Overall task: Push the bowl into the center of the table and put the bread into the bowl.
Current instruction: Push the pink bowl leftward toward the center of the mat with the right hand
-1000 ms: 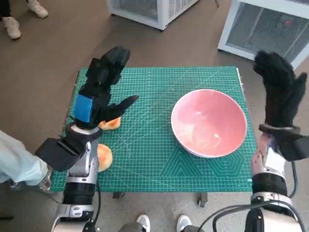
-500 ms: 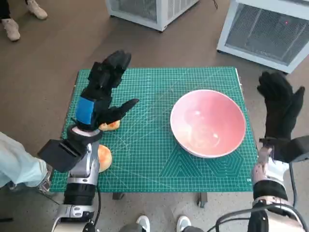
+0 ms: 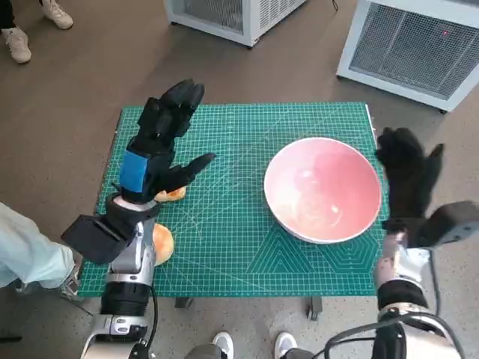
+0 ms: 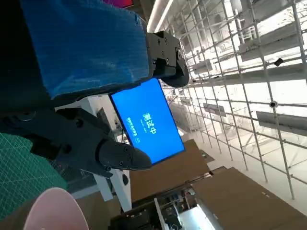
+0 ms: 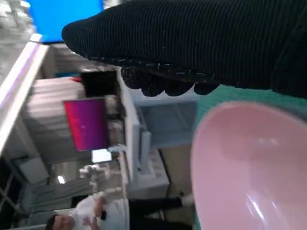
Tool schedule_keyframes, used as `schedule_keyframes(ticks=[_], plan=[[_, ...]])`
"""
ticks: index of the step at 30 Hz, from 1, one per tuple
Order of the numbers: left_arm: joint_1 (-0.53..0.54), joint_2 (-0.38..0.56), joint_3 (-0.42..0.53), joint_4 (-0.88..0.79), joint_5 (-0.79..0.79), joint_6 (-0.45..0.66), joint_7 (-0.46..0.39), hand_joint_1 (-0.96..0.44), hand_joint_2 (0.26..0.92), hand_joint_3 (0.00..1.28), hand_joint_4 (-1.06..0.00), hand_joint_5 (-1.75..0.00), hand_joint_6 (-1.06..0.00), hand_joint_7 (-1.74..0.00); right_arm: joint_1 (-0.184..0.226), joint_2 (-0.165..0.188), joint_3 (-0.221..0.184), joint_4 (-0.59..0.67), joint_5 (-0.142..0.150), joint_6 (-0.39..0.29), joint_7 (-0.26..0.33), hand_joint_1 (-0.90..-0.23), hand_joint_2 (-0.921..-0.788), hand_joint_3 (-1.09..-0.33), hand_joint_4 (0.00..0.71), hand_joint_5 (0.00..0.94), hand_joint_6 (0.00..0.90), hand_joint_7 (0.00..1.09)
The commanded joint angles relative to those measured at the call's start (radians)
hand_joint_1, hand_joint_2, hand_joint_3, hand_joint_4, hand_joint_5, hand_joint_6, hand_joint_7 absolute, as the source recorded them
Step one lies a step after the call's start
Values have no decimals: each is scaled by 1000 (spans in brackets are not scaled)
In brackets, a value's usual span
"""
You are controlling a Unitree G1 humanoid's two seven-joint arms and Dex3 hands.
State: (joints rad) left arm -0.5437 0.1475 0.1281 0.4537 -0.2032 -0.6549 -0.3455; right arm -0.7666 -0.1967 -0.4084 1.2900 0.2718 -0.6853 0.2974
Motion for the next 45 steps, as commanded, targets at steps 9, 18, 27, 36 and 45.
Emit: schedule_keyframes(ticks=[9,18,27,36,45], plan=[[-1,5,11,0,-13,-14,-9,-213,921,178,-313,-1,-93,-559,-29,78,-27,33,-1,121,-27,-630,-921,-769,202,2,213,237],[16,17,22,-20,-13,-6,-4,-216,921,178,-313,-1,-93,-552,-60,109,2,36,-46,146,-65,-606,-921,-770,203,1,234,226],[28,26,34,-36,-9,8,6,-221,921,176,-314,-1,-102,-517,-103,146,-4,35,-47,161,-65,-600,-921,-789,209,4,243,217],[39,30,39,-52,0,14,21,-229,921,167,-316,-1,-127,-468,-135,179,-6,39,-48,183,-60,-594,-921,-796,193,0,239,202],[39,32,38,-55,8,19,34,-230,921,166,-312,0,-135,-452,-151,194,-1,44,-57,219,-70,-584,-921,-814,178,0,259,196]])
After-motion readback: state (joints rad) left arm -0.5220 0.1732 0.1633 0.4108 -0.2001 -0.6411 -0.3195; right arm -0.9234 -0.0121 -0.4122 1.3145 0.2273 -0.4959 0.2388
